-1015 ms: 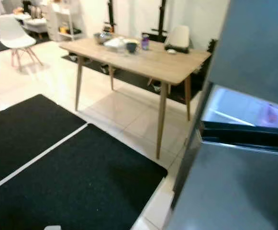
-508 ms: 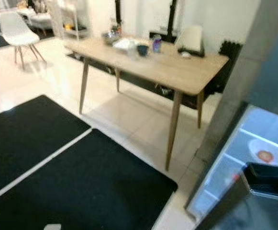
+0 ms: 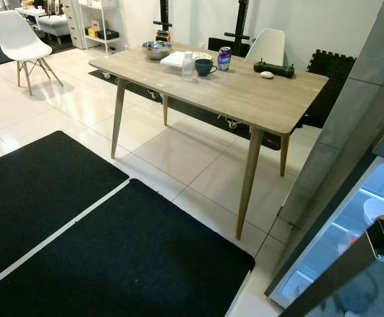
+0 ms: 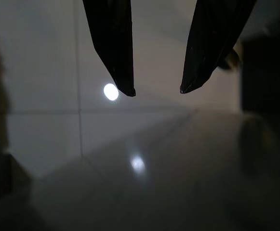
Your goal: Restocking fridge
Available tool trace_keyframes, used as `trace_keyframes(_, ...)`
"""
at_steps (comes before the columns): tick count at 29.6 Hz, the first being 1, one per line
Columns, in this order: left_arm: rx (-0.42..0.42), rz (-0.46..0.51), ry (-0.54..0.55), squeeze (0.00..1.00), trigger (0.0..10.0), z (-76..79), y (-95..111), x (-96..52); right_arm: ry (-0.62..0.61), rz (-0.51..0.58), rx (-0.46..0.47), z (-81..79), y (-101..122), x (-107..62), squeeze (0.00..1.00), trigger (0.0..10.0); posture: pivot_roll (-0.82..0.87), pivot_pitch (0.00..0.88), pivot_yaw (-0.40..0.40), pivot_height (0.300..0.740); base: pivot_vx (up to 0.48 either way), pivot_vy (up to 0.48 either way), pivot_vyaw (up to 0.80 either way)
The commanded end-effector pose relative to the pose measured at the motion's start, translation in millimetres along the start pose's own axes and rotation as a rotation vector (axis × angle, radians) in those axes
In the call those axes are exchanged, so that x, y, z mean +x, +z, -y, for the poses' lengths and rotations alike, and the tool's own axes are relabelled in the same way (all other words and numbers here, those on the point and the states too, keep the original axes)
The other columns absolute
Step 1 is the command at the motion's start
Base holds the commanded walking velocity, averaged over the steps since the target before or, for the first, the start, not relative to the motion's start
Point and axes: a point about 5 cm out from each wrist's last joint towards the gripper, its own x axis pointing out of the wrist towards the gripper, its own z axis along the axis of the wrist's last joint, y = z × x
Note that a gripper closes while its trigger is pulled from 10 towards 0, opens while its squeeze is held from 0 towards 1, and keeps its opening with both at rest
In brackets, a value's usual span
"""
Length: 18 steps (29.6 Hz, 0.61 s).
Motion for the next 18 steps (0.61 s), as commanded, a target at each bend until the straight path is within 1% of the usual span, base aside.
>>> trace_keyframes(1,-0.002,-0.017,-0.008,0.00,10.0,1.7,-4.4,0.0,0.008,0.066,0.043,-3.7,18.3,2.0,0.00,10.0,-0.10,0.000,-0.014,0.740,0.000,0.000,0.00)
trace_keyframes(2,-0.002,-0.017,-0.010,0.00,10.0,1.9,-4.3,0.0,0.016,0.105,0.052,-7.9,30.9,3.0,0.00,10.0,-0.10,0.000,-0.014,0.740,0.000,0.000,0.00)
trace_keyframes(3,-0.002,-0.017,-0.010,0.00,10.0,1.9,-4.3,0.0,0.016,0.105,0.052,-7.9,30.9,3.0,0.00,10.0,-0.10,0.000,-0.014,0.740,0.000,0.000,0.00)
trace_keyframes(4,-0.001,-0.016,-0.010,0.00,10.0,2.0,-4.2,0.1,0.027,0.146,0.047,-13.2,45.1,3.6,0.00,10.0,-0.10,0.000,-0.017,0.740,0.000,0.000,-0.79)
trace_keyframes(6,-0.001,-0.016,-0.010,0.00,10.0,2.0,-4.2,0.1,0.027,0.146,0.047,-13.2,45.1,3.6,0.00,10.0,-0.10,0.000,-0.017,0.740,0.000,0.000,-0.79)
trace_keyframes(8,-0.001,-0.015,-0.011,0.00,10.0,2.0,-3.5,0.1,0.066,0.217,0.043,-25.7,70.8,3.3,0.00,10.0,-0.10,0.000,-0.016,0.740,0.000,0.000,-0.79)
trace_keyframes(9,-0.001,-0.015,-0.011,0.00,10.0,2.0,-3.5,0.1,0.066,0.217,0.043,-25.7,70.8,3.3,0.00,10.0,-0.10,0.000,-0.016,0.740,0.000,0.000,-0.80)
trace_keyframes(11,-0.002,-0.014,-0.013,0.00,10.0,2.1,-3.2,0.1,0.101,0.266,0.034,-36.5,85.8,1.7,0.00,10.0,-0.10,0.000,-0.016,0.740,0.000,0.000,-0.79)
trace_keyframes(13,-0.001,-0.014,-0.015,0.00,10.0,2.3,-3.3,0.2,0.132,0.300,0.024,-45.4,92.8,0.0,0.00,10.0,-0.10,0.000,-0.016,0.740,0.000,0.000,-0.79)
trace_keyframes(15,-0.001,-0.015,-0.016,0.00,10.0,2.3,-3.4,0.1,0.147,0.318,0.018,-49.9,96.4,-1.0,0.00,10.0,-0.10,0.000,-0.016,0.740,0.000,0.000,-0.80)
trace_keyframes(16,-0.002,-0.016,-0.017,0.00,10.0,2.4,-3.6,0.1,0.168,0.351,0.027,-56.5,105.3,-3.0,0.00,10.0,-0.10,0.000,-0.015,0.740,0.000,0.000,-0.80)
trace_keyframes(17,-0.002,-0.016,-0.017,0.00,10.0,2.4,-3.6,0.1,0.168,0.351,0.027,-56.5,105.3,-3.0,0.00,10.0,-0.10,0.000,-0.015,0.740,0.000,0.000,-0.80)
trace_keyframes(18,-0.002,-0.016,-0.019,0.00,10.0,2.6,-4.0,0.1,0.190,0.384,0.013,-63.6,114.4,-5.2,0.00,10.0,-0.10,0.000,-0.015,0.740,0.000,0.000,-0.79)
